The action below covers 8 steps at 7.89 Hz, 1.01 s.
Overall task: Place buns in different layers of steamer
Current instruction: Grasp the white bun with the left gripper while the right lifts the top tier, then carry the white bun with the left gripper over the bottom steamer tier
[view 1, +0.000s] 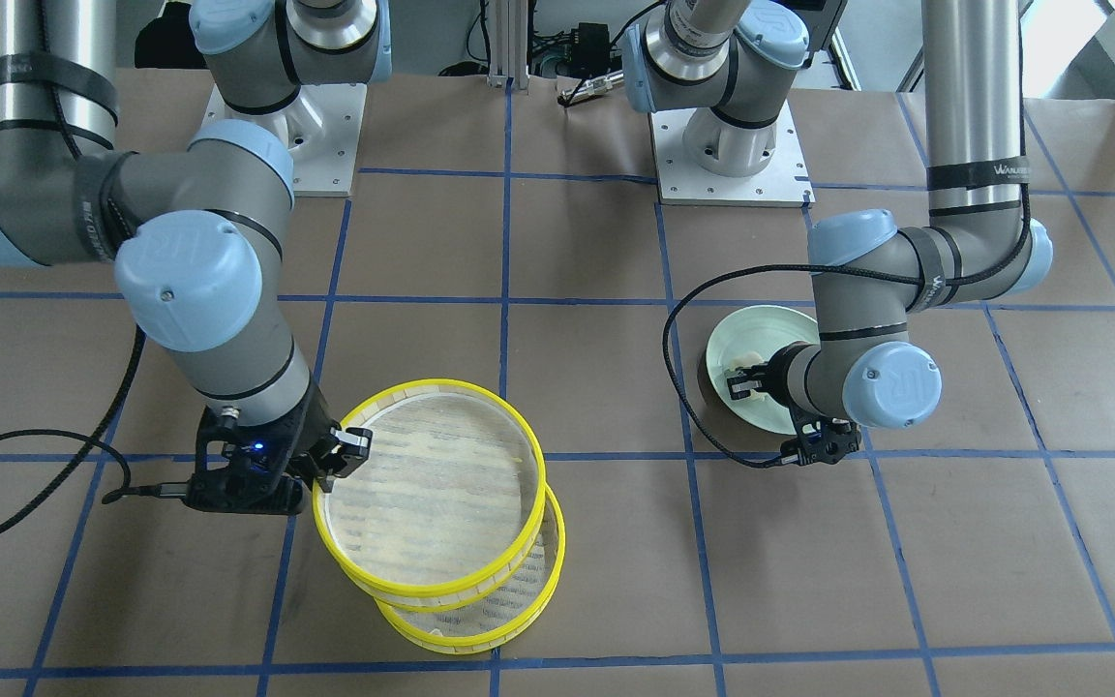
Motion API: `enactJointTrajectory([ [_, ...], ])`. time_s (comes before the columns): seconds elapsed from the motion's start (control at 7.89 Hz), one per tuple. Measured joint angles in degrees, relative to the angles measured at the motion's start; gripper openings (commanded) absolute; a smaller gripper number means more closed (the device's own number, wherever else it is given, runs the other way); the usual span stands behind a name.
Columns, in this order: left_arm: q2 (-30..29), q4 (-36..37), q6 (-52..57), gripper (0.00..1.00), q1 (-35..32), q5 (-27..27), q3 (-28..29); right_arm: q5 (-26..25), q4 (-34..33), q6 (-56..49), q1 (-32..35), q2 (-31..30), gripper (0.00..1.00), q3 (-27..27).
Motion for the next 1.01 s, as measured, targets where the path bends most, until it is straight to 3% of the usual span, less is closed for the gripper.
enactJointTrajectory([
  [0.38, 2.9, -0.5, -2.9, 0.0, 0.3, -0.4, 2.7, -0.2, 7.4, -9.8, -8.5, -4.9, 0.0, -1.0],
  [0.76, 9.1, -5.8, -4.1, 0.02, -0.6, -0.8, 11.3, -0.8, 9.2, -22.9, -16.7, -6.3, 0.0, -1.2],
  [1.01, 10.2, -1.3, -4.1, 0.01, -3.8, -3.5, 14.2, -0.8, 10.2, -28.7, -21.4, -6.6, 0.0, -1.1],
])
